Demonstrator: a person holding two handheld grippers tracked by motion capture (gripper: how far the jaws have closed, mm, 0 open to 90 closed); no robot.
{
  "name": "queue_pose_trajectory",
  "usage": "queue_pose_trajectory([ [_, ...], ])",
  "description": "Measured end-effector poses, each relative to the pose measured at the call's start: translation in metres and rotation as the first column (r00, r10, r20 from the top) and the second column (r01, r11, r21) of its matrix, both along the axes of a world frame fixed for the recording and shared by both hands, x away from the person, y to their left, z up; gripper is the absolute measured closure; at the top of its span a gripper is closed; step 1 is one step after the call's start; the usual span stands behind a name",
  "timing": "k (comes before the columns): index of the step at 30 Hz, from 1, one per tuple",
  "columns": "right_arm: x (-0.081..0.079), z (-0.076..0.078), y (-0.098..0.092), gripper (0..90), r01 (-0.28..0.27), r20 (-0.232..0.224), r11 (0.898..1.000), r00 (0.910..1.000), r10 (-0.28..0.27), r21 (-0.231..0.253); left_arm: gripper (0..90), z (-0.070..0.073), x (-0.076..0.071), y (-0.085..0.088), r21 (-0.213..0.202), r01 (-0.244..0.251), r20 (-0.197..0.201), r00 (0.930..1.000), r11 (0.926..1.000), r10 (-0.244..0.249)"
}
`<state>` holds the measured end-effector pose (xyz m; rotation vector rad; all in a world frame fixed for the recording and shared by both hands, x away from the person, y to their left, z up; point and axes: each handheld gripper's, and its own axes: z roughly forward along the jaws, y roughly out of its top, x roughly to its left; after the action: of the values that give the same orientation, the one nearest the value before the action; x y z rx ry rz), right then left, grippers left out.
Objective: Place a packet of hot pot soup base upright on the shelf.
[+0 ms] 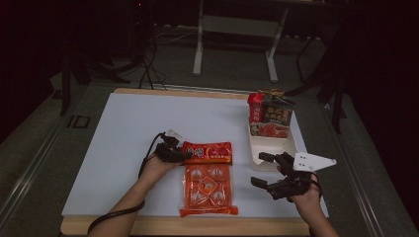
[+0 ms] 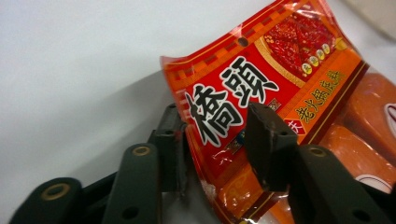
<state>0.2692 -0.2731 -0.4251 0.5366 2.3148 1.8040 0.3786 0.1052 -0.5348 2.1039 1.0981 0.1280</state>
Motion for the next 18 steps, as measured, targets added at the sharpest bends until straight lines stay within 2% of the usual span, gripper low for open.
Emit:
queue_pose_trajectory([
  [3, 0.000, 0.000, 0.000, 14.4, -0.001, -0.001, 1.000, 1.0000, 0.001, -0.003, 69.4, 0.004, -0.001, -0.007, 0.063, -0.026, -0.003, 0.9996, 0.9977, 0.026],
  [4, 0.000, 0.000, 0.001, 14.4, -0.002, -0.001, 1.000, 1.0000, 0.002, -0.003, 74.6, 0.005, -0.001, -0.009, 0.075, -0.036, -0.010, 0.9993, 0.9965, 0.037],
  [6, 0.000, 0.000, 0.001, 14.4, -0.002, -0.001, 1.000, 1.0000, 0.002, -0.003, 82.5, 0.006, -0.002, -0.014, 0.116, -0.042, 0.000, 0.9991, 0.9924, 0.042],
  [8, 0.000, 0.000, 0.001, 14.4, -0.002, 0.000, 1.000, 1.0000, 0.002, -0.003, 88.6, 0.008, -0.003, -0.015, 0.120, -0.043, 0.011, 0.9990, 0.9918, 0.042],
  [9, 0.000, 0.000, 0.001, 14.6, -0.003, -0.001, 1.000, 1.0000, 0.003, -0.002, 89.5, 0.008, -0.004, -0.015, 0.126, -0.038, 0.032, 0.9989, 0.9913, 0.035],
  [10, 0.000, 0.000, 0.000, 14.8, -0.003, 0.000, 1.000, 1.0000, 0.003, -0.002, 89.8, 0.008, -0.005, -0.015, 0.120, -0.049, 0.033, 0.9984, 0.9916, 0.046],
  [13, 0.001, 0.000, 0.000, 17.2, -0.004, 0.003, 1.000, 1.0000, 0.004, 0.003, 90.0, 0.011, -0.007, -0.016, 0.126, -0.041, 0.056, 0.9978, 0.9912, 0.035],
  [14, 0.001, 0.000, 0.000, 17.1, -0.004, 0.002, 1.000, 1.0000, 0.004, 0.004, 90.0, 0.012, -0.009, -0.016, 0.135, -0.027, 0.081, 0.9966, 0.9905, 0.016],
  [15, 0.001, 0.001, -0.001, 17.2, -0.002, 0.010, 1.000, 1.0000, 0.002, 0.008, 90.0, 0.013, -0.010, -0.017, 0.141, -0.025, 0.090, 0.9958, 0.9897, 0.012],
  [18, 0.000, 0.002, -0.002, 16.7, 0.011, 0.036, 1.000, 0.9993, -0.012, 0.013, 90.0, 0.018, -0.013, -0.017, 0.119, -0.024, 0.116, 0.9932, 0.9926, 0.010],
])
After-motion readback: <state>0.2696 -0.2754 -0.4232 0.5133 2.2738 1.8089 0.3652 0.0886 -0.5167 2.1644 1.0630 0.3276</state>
